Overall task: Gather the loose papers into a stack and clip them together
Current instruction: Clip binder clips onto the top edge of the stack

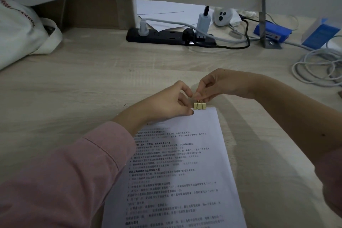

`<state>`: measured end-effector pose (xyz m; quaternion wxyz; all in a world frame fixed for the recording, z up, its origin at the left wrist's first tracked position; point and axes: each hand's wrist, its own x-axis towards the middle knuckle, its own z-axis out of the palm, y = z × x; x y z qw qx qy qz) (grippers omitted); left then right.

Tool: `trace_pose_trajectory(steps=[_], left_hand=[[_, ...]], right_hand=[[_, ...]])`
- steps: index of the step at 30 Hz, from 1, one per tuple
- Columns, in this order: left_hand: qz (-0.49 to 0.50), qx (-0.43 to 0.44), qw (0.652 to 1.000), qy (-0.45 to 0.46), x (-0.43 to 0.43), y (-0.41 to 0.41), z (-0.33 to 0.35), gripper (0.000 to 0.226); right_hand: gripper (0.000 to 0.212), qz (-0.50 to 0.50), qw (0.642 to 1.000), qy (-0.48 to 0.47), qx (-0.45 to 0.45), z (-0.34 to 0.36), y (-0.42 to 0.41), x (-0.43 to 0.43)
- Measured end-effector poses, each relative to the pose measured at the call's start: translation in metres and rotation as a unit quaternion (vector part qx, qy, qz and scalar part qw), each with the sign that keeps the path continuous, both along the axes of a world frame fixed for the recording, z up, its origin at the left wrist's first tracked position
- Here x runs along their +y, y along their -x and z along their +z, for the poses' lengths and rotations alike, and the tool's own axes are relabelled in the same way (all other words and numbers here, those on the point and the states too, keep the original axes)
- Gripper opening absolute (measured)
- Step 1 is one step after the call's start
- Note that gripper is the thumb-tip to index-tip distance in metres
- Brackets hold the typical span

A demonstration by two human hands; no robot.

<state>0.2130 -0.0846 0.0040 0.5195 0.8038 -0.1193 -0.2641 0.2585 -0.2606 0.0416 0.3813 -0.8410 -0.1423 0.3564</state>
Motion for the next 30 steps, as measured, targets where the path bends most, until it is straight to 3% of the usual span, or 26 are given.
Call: trace_pose_trajectory(steps=[9, 30], left_hand=[[-0.007, -0.023, 1.0, 0.008, 0.0, -0.001, 0.003, 0.033], [-0.01, -0.023, 1.0, 0.001, 0.003, -0.003, 0.0, 0.03]], right_hand=[[0.026, 0.066, 0.988, 0.029, 0.139, -0.001, -0.013, 0.001], [0.016, 0.069, 0.984, 0.026, 0.161, -0.005, -0.017, -0.017]])
